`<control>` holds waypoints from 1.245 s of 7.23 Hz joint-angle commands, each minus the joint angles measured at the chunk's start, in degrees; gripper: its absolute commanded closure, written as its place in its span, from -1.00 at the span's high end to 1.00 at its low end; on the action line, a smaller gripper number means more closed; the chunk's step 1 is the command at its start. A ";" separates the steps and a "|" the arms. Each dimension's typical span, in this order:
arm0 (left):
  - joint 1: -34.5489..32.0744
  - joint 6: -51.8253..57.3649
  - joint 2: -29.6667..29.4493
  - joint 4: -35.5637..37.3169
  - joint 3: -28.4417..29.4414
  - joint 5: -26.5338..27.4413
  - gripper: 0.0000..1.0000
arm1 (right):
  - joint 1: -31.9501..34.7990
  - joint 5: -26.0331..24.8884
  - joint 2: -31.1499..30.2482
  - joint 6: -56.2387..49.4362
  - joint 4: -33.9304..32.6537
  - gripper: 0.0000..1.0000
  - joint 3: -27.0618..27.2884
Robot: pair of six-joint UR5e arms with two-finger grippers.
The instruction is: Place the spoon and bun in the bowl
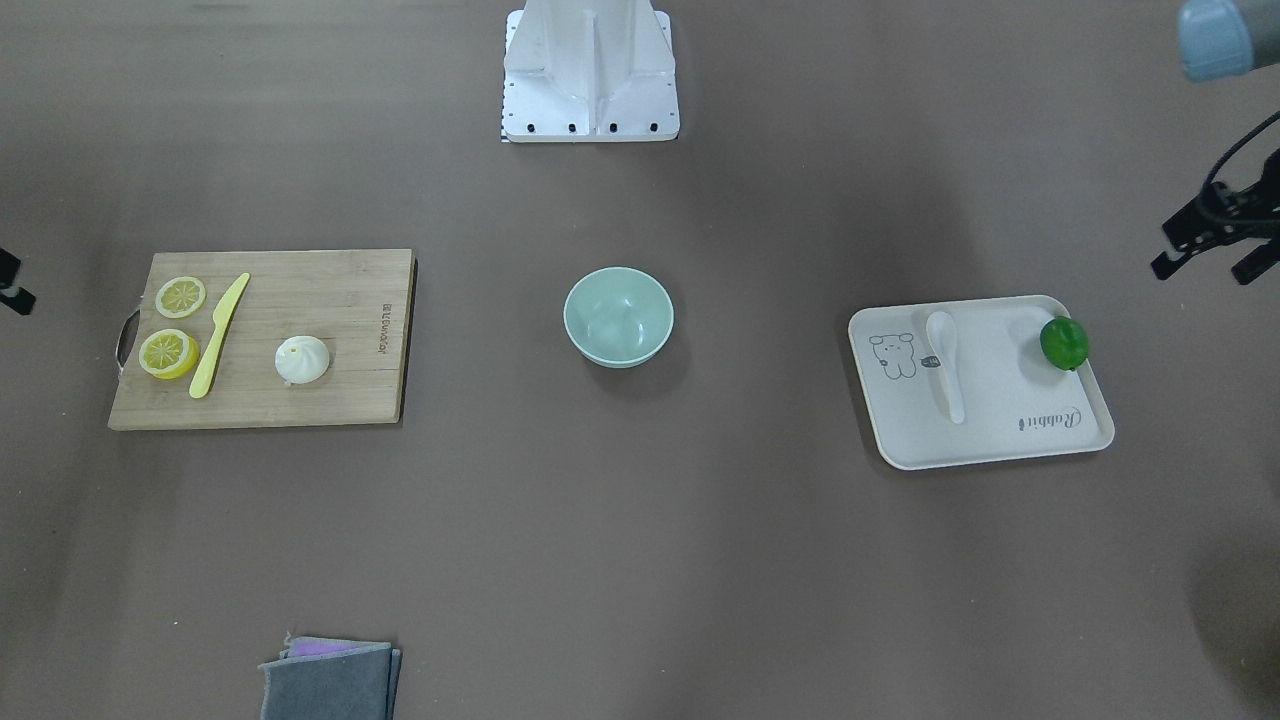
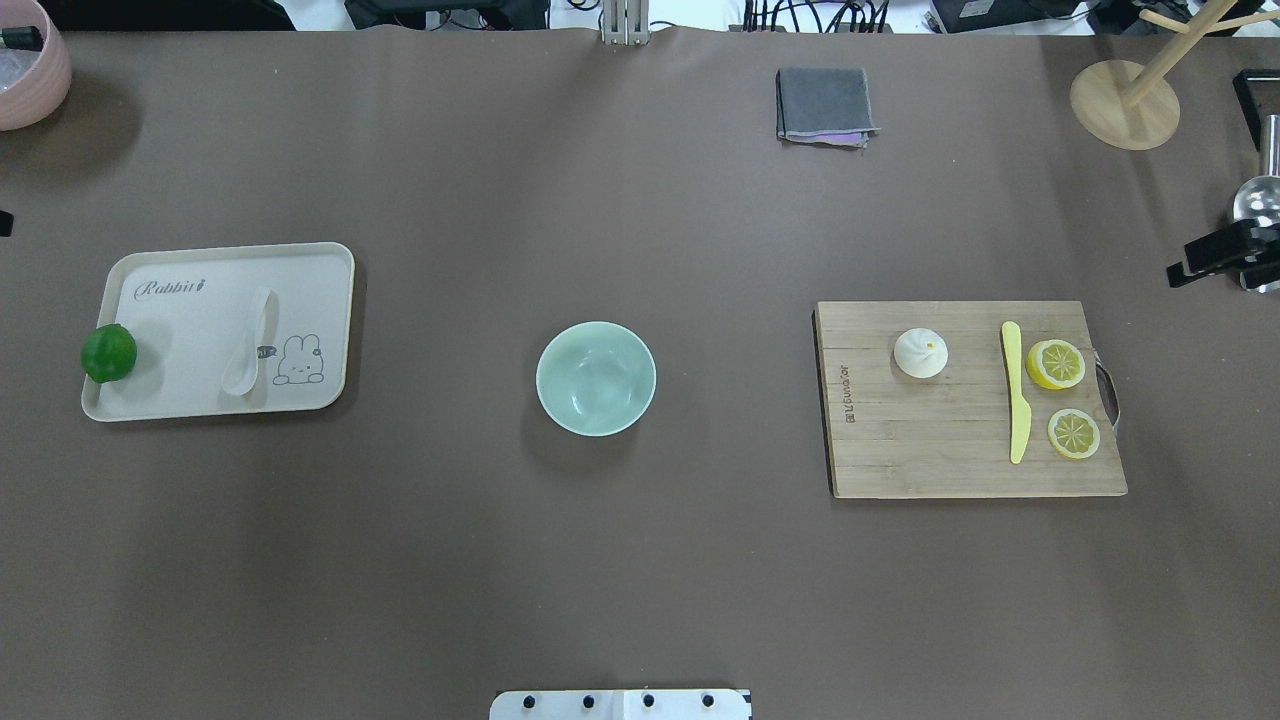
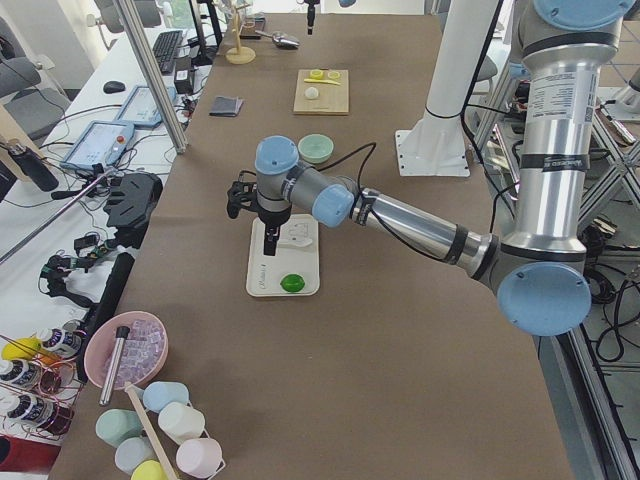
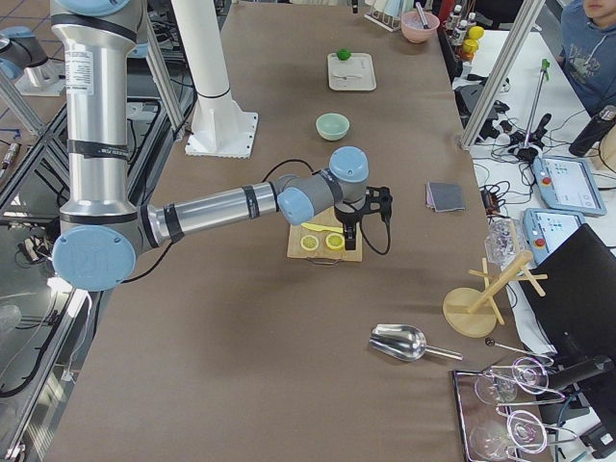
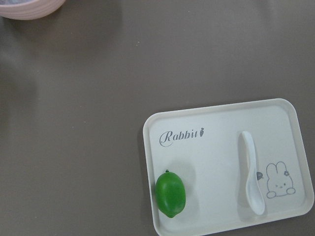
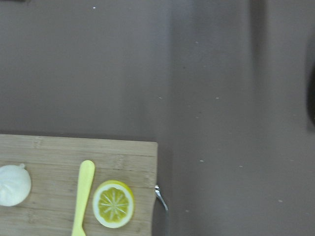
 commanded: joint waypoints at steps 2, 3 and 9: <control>13.15 -8.06 -9.24 -0.63 8.32 10.80 0.86 | -12.93 -6.82 5.80 12.56 1.81 0.91 -0.23; 14.74 -8.17 -10.83 -1.41 11.13 10.92 0.86 | -15.13 -8.22 8.16 13.81 1.73 0.91 -1.54; 15.28 -8.52 -11.29 -6.34 14.76 10.92 0.86 | -24.73 -14.82 13.46 15.14 1.73 0.56 -8.74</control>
